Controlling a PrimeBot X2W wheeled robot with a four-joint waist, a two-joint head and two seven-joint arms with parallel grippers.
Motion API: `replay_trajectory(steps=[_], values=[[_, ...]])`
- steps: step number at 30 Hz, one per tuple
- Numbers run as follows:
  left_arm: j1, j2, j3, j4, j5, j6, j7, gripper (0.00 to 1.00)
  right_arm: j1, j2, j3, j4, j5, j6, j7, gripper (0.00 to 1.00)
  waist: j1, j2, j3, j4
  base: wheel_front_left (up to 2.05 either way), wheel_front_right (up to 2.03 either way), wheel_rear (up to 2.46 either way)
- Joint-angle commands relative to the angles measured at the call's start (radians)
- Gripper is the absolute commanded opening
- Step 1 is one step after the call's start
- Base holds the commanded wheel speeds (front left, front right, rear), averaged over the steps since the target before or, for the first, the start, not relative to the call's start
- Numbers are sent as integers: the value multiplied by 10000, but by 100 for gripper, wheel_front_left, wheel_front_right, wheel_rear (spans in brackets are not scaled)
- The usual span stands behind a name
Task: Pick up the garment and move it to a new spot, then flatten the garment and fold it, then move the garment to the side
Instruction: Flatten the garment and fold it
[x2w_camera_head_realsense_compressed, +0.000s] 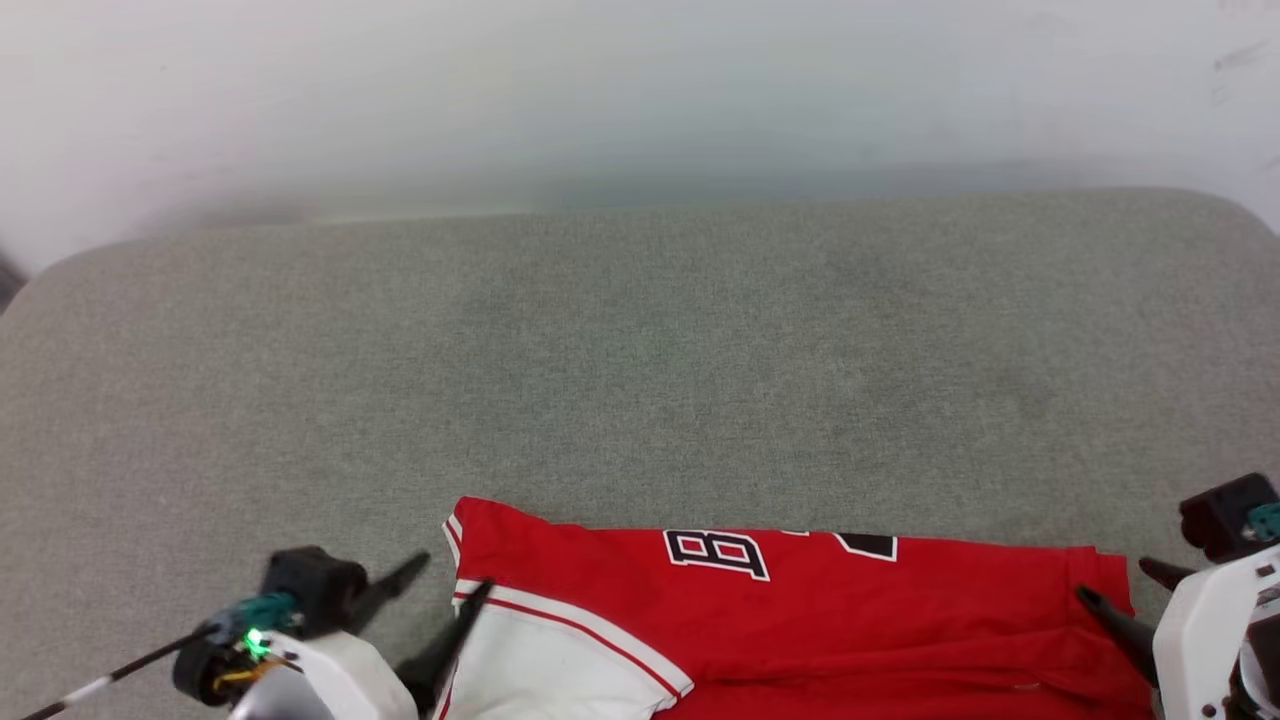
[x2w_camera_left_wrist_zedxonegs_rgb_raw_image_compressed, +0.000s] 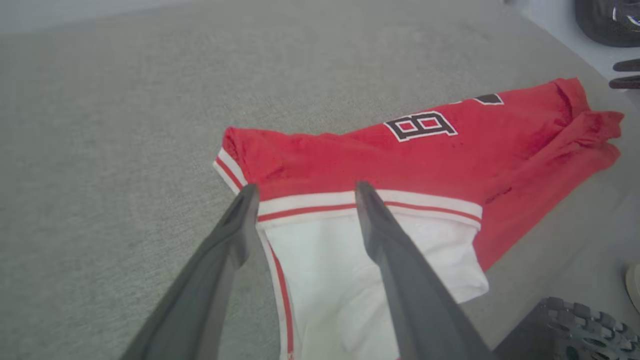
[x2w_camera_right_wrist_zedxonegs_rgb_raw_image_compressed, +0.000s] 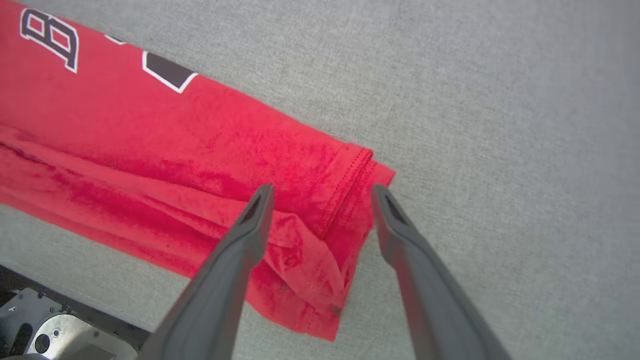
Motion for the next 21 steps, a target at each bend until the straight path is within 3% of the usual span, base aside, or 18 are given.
replay_trajectory(steps=[1, 8, 11, 14, 18, 21], values=[[-62, -27, 168, -64, 36, 114, -242, 100, 136, 168, -150, -121, 45, -6, 84, 100, 0, -1, -107, -19, 0, 0, 0], [271, -369, 1241, -351, 892, 1000, -2915, 100, 858, 1570, -2437, -538, -267, -6, 521, 100, 0, -1, -224, 21, 0, 0, 0], [482, -676, 1648, -407, 1275, 1360, -3302, 100, 1234, 2224, -3212, -610, -601, -6, 623, 100, 0, -1, -205, 88, 0, 0, 0], [658, -1356, 2471, -679, 1652, 1663, -3411, 100, 1556, 2910, -3920, -669, -804, -6, 591, 100, 0, -1, -159, 186, 0, 0, 0], [1218, -2382, 3680, -1094, 2628, 1426, -3410, 100, 1768, 3626, -4621, -590, -1150, -6, 488, 100, 0, -1, -42, 240, 0, 0, 0], [1562, -3022, 4311, -1203, 3383, 994, -3403, 100, 1770, 4099, -5015, -348, -1410, -6, 356, 100, 0, -1, 47, 301, 0, 0, 0]])
